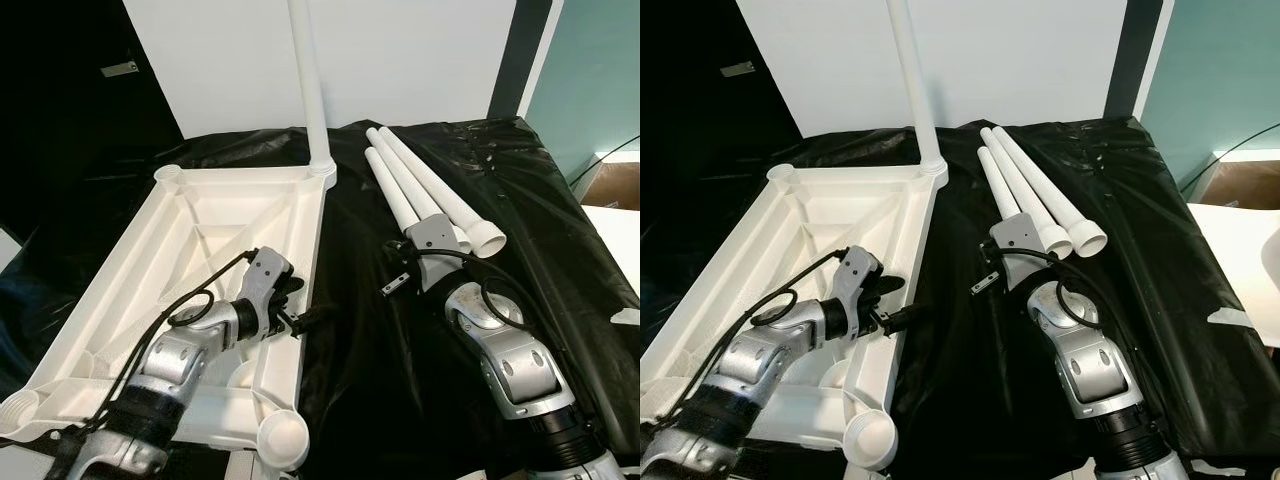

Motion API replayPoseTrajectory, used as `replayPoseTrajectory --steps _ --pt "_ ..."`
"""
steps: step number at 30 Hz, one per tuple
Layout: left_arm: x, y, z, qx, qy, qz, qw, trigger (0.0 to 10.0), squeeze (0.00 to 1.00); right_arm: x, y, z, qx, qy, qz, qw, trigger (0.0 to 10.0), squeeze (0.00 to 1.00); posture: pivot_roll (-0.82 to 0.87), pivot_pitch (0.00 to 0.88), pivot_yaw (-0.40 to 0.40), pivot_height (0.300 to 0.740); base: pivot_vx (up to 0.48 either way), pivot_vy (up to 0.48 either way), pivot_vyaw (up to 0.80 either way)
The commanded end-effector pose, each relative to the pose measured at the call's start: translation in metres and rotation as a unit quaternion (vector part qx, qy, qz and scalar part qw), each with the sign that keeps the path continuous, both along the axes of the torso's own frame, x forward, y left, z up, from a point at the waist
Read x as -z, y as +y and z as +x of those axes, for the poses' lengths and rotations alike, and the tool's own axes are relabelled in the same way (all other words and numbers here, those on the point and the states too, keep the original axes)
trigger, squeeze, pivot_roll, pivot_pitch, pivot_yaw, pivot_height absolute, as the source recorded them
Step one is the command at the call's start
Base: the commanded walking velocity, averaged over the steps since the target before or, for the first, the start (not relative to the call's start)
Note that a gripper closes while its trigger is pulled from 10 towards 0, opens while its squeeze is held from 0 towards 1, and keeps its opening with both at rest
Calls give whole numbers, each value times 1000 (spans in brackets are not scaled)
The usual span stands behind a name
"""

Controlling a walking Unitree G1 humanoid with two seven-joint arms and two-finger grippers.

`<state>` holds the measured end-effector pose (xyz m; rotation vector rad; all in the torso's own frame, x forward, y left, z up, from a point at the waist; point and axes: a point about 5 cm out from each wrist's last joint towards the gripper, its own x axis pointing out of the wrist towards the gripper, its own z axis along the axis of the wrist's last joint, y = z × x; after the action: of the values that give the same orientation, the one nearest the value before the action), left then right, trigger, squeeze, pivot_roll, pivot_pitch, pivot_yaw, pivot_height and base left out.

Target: Building children table

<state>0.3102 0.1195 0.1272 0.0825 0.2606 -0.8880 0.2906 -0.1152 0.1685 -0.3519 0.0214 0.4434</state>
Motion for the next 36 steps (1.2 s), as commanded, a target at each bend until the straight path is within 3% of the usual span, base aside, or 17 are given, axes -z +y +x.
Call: replayPoseTrajectory --steps 1,7,12,14,16,21,22,23,24,25,26,27,31,36 --pt "-3 10 6 -32 -10 4 999 10000 0 2 1 0 -3 4 0 1000 10000 0 -23 0 79 740 0 0 0" --pt "-9 24 18 -102 -16 -2 995 10000 0 2 2 0 -5 4 -3 1000 10000 0 -20 0 77 740 0 0 0" --pt "-7 25 14 -111 -5 24 994 10000 0 2 2 0 -6 4 -4 1000 10000 0 -15 0 78 740 0 0 0" --pt "-3 27 15 -121 2 45 992 10000 0 2 2 0 -6 4 -3 1000 10000 0 -14 0 78 740 0 0 0" --pt "8 34 18 -147 13 103 984 10000 0 2 3 0 -7 4 -3 1000 10000 0 -14 0 79 740 0 0 0" --pt "14 36 18 -149 24 133 980 10000 0 2 3 -1 -7 3 -3 1000 10000 0 -16 0 81 740 0 0 0" --pt "15 33 17 -139 29 131 981 9608 0 2 3 -1 -6 3 -3 1000 10000 0 -16 0 81 740 0 0 0" --pt "16 29 15 -129 36 128 983 8588 0 2 2 -1 -5 3 -3 1000 10000 0 -17 0 83 740 0 0 0" --pt "16 29 15 -129 36 128 983 8588 0 2 2 -1 -5 3 -3 1000 10000 0 -17 0 83 740 0 0 0" --pt "19 25 13 -119 45 135 983 6706 0 2 2 -1 -4 3 -3 1000 10000 0 -17 0 83 740 0 0 0" --pt "19 25 13 -119 45 135 983 6706 0 2 2 -1 -4 3 -3 1000 10000 0 -17 0 83 740 0 0 0" --pt "24 22 11 -117 53 148 981 0 0 2 2 -1 -4 3 -3 1000 10000 0 -16 0 84 740 0 0 0" --pt "33 12 12 -134 61 168 975 0 0 2 3 -1 -4 3 -2 1000 10000 0 -12 0 84 740 0 0 0" --pt "28 -3 21 -158 54 139 976 0 0 2 4 0 -5 2 0 1000 10000 0 -6 0 84 740 0 0 0"
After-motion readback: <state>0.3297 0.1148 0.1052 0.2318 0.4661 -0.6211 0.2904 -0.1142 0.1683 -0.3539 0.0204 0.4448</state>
